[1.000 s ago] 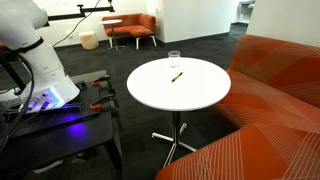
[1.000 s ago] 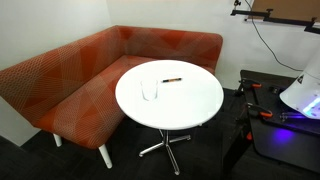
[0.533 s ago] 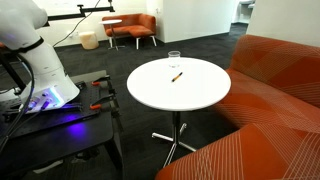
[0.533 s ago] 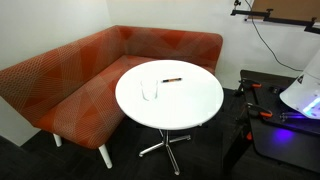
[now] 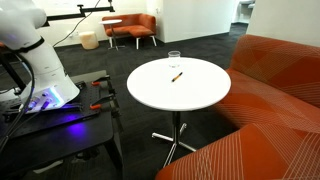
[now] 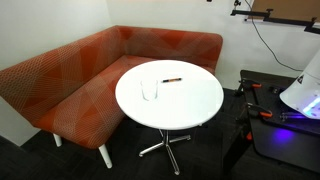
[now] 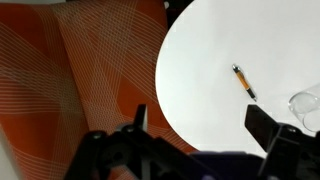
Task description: Put the pen in the cup
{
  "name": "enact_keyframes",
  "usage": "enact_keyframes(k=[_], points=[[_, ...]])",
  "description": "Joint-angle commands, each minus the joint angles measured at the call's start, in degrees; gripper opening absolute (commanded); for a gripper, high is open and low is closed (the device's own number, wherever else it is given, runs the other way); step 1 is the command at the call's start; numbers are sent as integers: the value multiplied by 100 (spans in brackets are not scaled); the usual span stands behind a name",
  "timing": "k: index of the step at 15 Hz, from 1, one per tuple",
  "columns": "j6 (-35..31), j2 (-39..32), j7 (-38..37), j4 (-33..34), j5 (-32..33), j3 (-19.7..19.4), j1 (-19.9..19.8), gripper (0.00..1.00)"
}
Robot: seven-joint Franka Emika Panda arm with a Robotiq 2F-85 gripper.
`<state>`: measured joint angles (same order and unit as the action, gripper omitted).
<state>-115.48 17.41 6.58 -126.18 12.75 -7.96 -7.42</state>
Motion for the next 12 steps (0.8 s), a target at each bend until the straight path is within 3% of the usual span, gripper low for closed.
enact_keyframes(k=[1, 7, 12], points=[[-795, -285, 174, -129, 25, 53, 121, 100], [-1857, -875, 717, -239, -124, 156, 326, 100], [-2007, -1492, 1290, 14, -455, 246, 491, 100]])
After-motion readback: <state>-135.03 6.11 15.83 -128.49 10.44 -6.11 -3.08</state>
